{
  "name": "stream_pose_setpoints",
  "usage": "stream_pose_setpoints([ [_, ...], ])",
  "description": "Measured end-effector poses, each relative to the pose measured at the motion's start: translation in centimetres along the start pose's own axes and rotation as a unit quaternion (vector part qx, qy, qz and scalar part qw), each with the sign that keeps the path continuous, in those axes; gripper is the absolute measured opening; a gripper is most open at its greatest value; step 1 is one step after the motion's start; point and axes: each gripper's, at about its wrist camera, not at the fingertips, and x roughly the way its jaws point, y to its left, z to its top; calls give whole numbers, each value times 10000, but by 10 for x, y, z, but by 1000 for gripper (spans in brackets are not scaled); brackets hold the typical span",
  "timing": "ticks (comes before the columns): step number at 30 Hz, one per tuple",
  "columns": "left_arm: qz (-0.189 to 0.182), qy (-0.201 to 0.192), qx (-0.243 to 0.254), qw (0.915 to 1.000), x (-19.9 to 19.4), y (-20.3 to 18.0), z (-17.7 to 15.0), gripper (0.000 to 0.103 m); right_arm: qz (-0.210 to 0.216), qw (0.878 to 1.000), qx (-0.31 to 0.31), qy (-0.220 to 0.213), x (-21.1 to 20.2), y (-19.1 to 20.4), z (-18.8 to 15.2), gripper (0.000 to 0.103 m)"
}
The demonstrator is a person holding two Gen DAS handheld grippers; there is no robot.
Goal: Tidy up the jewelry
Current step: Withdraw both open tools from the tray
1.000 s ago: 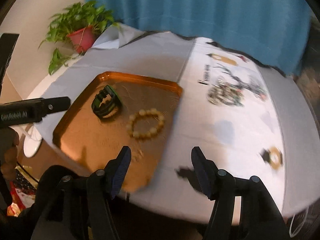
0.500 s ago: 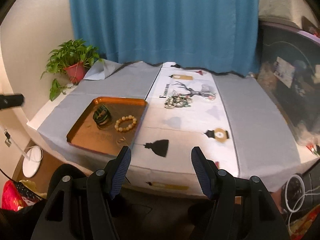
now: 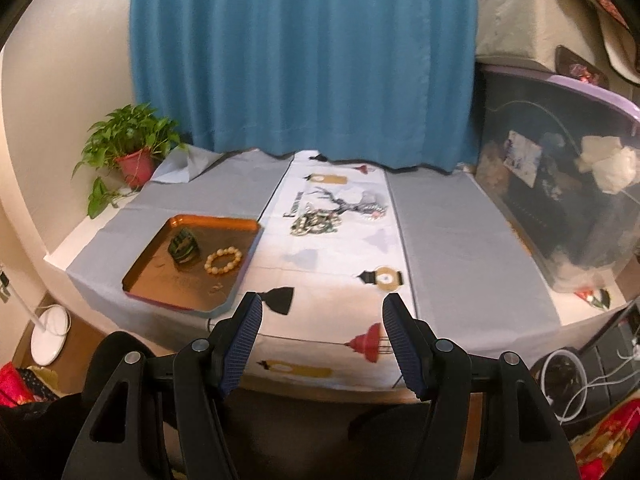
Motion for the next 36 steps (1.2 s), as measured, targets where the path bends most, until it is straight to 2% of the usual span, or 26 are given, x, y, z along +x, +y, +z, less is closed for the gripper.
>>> stream_pose_setpoints([
  [5,-104,-465,48,9989,-29,-9,8,103,-125,9999,32,-82,-8,-11,3,64],
  [10,-244,-514,69,9984,-33,-13,10,103,-137,9998,34,-141,-11,-13,5,64],
  [18,-255,-594,156,9978,-35,-22,13,103,-165,9998,-6,-110,-7,-12,3,65],
  [32,-326,-320,123,9989,-7,-27,18,103,-203,9998,73,-6,8,-23,-1,65],
  [36,-341,-229,317,9987,5,-40,21,103,-242,9996,97,63,18,-29,-4,65],
])
